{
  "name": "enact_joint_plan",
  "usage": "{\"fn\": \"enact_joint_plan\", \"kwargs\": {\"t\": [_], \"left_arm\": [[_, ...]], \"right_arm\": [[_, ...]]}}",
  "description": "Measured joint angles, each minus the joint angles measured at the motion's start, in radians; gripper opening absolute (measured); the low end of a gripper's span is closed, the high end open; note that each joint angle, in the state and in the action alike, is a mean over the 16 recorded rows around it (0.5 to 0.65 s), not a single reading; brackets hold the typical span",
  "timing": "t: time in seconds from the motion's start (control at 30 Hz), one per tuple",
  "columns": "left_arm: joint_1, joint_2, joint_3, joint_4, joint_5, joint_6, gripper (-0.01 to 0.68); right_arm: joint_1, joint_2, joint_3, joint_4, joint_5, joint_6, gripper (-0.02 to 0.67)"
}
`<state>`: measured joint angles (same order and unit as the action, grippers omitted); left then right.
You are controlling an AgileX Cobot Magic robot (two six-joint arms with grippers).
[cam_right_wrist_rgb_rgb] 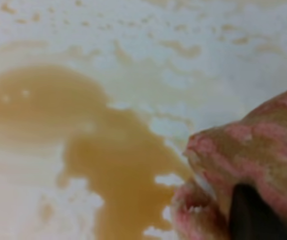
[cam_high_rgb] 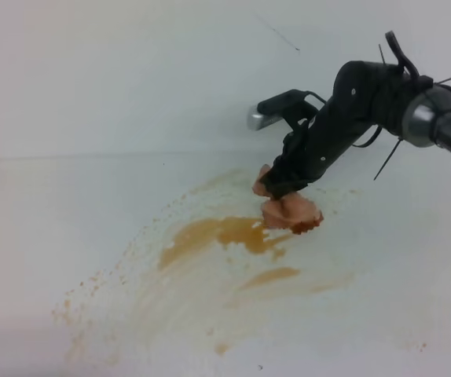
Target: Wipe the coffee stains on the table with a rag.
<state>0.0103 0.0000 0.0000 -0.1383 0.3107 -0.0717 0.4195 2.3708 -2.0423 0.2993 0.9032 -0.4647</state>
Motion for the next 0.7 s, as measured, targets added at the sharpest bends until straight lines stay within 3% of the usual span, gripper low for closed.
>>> {"fn": "enact_joint_plan", "kwargs": {"t": [0.3, 0.7], "left_arm": [[0.000, 0.000, 0.000, 0.000, 0.000, 0.000, -0.003], [0.000, 0.000, 0.000, 0.000, 0.000, 0.000, -0.003]], "right_arm": [[0.008, 0.087, -0.011, 0.064, -0.028, 0.011, 0.057], [0.114, 0.188, -0.136, 0.125, -0.060, 0.015, 0.057]]}}
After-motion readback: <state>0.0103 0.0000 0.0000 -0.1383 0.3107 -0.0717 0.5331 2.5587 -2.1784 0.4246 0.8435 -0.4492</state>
